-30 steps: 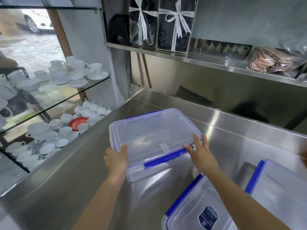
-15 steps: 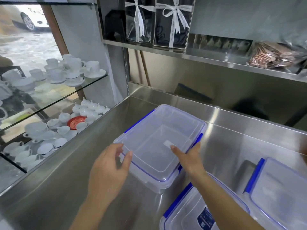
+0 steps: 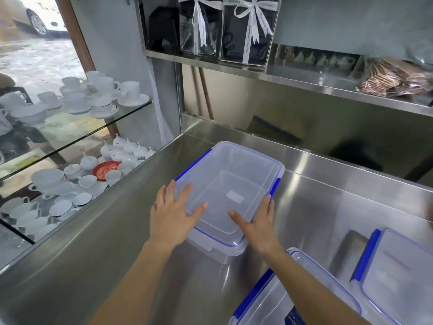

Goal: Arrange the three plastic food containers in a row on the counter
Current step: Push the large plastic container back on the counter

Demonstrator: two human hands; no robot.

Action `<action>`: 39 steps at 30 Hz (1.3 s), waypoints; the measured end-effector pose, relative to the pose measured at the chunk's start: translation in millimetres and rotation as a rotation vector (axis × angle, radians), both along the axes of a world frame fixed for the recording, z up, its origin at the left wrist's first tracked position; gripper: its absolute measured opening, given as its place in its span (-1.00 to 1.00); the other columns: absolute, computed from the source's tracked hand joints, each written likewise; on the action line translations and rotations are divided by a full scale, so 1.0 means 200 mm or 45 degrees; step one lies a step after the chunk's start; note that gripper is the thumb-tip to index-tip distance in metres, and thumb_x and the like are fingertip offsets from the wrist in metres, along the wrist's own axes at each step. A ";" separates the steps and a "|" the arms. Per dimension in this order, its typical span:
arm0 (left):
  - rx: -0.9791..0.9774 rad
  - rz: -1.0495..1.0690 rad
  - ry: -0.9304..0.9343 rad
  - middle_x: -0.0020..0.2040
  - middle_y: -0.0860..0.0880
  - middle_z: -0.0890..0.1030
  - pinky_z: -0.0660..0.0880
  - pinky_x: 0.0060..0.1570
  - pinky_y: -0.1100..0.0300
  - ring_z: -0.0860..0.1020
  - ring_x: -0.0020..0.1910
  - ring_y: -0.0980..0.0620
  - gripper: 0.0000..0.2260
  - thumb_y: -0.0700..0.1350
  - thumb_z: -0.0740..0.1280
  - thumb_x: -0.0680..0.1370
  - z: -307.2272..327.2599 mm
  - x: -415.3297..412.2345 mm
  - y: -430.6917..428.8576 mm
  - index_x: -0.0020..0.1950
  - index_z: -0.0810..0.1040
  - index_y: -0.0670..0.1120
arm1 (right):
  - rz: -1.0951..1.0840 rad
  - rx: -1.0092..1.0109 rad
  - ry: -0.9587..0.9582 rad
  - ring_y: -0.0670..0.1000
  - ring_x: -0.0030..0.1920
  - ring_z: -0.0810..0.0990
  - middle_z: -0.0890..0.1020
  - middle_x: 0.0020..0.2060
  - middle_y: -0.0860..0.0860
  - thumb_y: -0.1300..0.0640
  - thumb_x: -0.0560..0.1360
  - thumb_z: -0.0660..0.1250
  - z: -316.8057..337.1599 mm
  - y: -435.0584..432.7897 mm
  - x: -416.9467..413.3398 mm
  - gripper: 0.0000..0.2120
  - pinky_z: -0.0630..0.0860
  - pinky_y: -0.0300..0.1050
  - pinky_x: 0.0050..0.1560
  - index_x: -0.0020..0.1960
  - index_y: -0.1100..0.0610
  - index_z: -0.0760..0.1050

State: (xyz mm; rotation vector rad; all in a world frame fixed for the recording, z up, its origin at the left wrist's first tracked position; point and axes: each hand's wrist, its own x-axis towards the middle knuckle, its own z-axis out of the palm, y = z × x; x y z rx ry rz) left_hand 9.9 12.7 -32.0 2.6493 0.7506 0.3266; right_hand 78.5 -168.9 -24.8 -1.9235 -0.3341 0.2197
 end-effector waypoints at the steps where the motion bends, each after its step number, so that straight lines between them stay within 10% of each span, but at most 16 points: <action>1: 0.027 0.027 -0.001 0.54 -0.06 0.09 0.12 0.39 -0.12 0.03 0.49 -0.12 -0.40 0.36 0.11 0.44 -0.01 0.02 0.01 0.44 0.19 0.18 | 0.036 -0.007 -0.009 -0.29 0.14 0.31 0.13 0.41 -0.06 -0.12 0.33 0.46 0.00 0.02 0.04 -0.07 0.29 -0.14 0.23 0.47 -0.04 -0.08; 3: 0.045 0.080 0.004 0.54 -0.08 0.11 0.09 0.41 -0.12 0.05 0.49 -0.13 -0.41 0.35 0.11 0.45 -0.01 0.08 0.05 0.44 0.20 0.17 | 0.093 -0.026 -0.007 -0.43 -0.06 0.24 0.14 0.41 -0.08 -0.12 0.34 0.44 0.00 0.06 0.12 -0.10 0.21 -0.20 0.18 0.47 -0.04 -0.07; 13: -0.009 0.197 0.033 0.53 -0.10 0.10 0.04 0.40 -0.13 0.01 0.49 -0.14 -0.44 0.32 0.10 0.48 0.00 0.36 0.11 0.43 0.21 0.13 | 0.154 -0.151 0.053 0.01 0.44 0.09 0.08 0.49 0.03 -0.10 0.42 0.37 -0.01 0.19 0.50 -0.18 0.11 -0.01 0.42 0.48 0.04 -0.05; 20: 0.026 0.223 0.006 0.52 -0.12 0.13 0.09 0.40 -0.15 0.05 0.48 -0.17 -0.47 0.28 0.09 0.50 -0.01 0.49 0.13 0.43 0.21 0.12 | 0.118 -0.139 0.072 0.05 0.35 0.29 0.17 0.44 0.03 -0.07 0.45 0.34 0.01 0.23 0.61 -0.25 0.29 0.10 0.36 0.47 0.02 -0.02; 29: 0.099 0.173 0.210 0.55 -0.16 0.00 0.00 0.44 -0.16 -0.02 0.51 -0.20 -0.48 0.22 -0.04 0.56 0.05 0.47 0.11 0.50 0.04 0.10 | 0.040 -0.679 -0.113 0.21 0.38 0.33 0.06 0.52 0.07 -0.26 0.49 0.12 0.09 0.21 0.50 -0.26 0.43 0.23 0.27 0.49 0.03 -0.12; 39: 0.010 -0.344 -0.380 0.27 -0.23 0.49 0.29 0.23 -0.08 0.42 0.26 -0.23 -0.50 0.09 0.28 0.49 0.12 0.24 -0.30 0.33 0.37 -0.17 | -0.152 -0.633 -0.170 0.19 0.39 0.29 0.13 0.47 0.18 -0.06 0.51 0.26 0.16 -0.32 0.22 -0.35 0.32 0.06 0.35 0.46 0.19 0.10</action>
